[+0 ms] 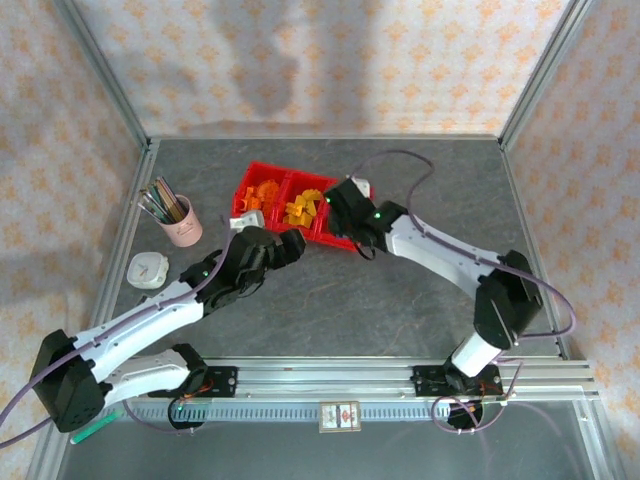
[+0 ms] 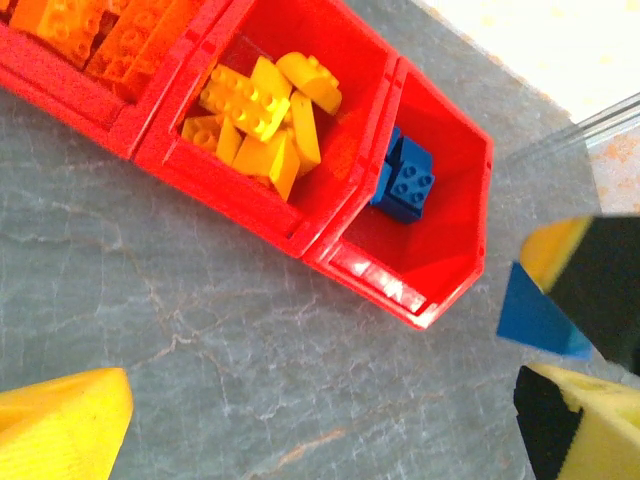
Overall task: Sort the legos into containers by color
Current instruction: Place the lego in the container, then reset both arms
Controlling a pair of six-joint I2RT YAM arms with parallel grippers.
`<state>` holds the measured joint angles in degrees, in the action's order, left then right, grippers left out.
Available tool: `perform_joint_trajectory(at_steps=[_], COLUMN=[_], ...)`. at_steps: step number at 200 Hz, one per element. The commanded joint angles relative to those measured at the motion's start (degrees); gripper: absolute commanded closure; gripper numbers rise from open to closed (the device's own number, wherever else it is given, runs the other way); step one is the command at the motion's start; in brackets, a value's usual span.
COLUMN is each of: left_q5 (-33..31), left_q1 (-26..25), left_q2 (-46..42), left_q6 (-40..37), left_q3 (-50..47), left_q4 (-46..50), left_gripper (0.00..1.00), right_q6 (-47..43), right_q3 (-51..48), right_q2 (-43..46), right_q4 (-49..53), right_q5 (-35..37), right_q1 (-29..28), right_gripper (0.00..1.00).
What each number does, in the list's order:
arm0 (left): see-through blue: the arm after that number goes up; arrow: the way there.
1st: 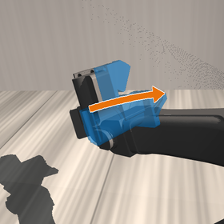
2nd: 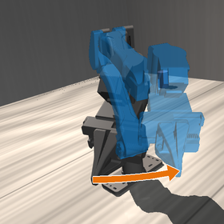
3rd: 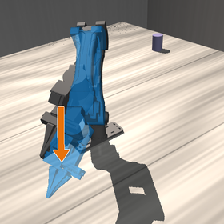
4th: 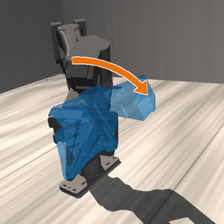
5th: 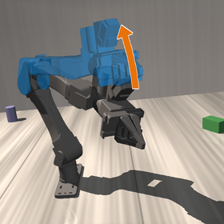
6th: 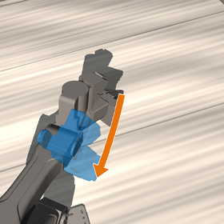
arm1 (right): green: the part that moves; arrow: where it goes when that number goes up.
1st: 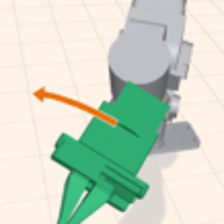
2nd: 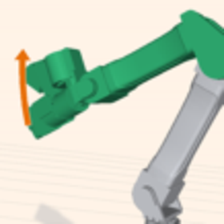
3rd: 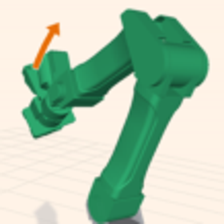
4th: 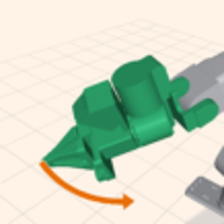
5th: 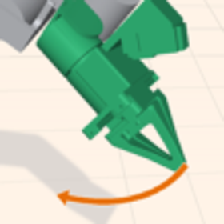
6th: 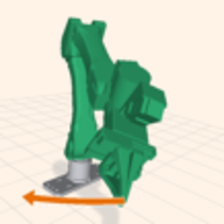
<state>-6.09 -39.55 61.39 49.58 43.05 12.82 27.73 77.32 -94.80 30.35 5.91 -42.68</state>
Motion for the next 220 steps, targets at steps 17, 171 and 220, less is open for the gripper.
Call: perform_joint_trajectory(at_steps=[17, 171, 220], left_q5=[3.0, 3.8, -1.0], left_q1=[3.4, 8.4, 12.4], left_q2=[3.1, 4.1, -1.5], left_q6=[-4.0, -6.3, -8.4], left_q3=[3.2, 3.3, 1.6], left_q4=[-3.4, -4.5, -0.9], left_gripper=[0.01, 0.01, 0.01], right_q6=[-5.7, -10.6, -8.1], right_q3=[9.0, 17.3, 1.5], right_q2=[-8.7, -12.1, 3.9], right_q4=[1.8, -0.5, -6.3], right_q5=[4.8, 4.0, 3.6], right_q1=[4.7, 10.0, 14.6], right_gripper=[0.65, 0.35, 0.16])
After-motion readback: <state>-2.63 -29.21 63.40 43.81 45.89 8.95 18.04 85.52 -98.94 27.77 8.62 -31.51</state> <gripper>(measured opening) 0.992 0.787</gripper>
